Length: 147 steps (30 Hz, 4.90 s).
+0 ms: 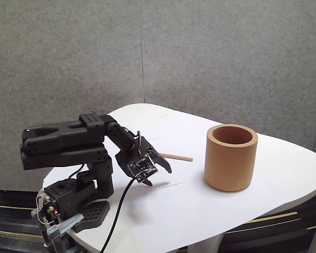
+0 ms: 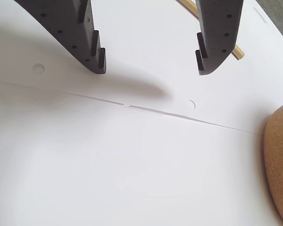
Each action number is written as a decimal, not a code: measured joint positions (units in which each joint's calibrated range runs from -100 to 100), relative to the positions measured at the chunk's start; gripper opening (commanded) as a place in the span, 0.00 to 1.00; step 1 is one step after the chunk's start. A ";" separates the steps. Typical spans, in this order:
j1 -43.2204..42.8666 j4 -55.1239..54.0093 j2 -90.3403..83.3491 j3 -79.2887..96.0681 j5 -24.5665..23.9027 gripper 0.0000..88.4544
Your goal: Grab the pen and put it in the pen holder.
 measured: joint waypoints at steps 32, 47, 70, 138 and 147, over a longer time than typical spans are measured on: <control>-17.99 0.08 50.72 -61.73 0.00 0.30; -20.71 5.76 59.86 -61.73 9.62 0.30; -18.73 5.76 76.88 -69.04 12.45 0.30; -20.49 5.76 84.93 -88.09 12.45 0.00; -20.49 6.02 84.93 -105.14 12.45 0.00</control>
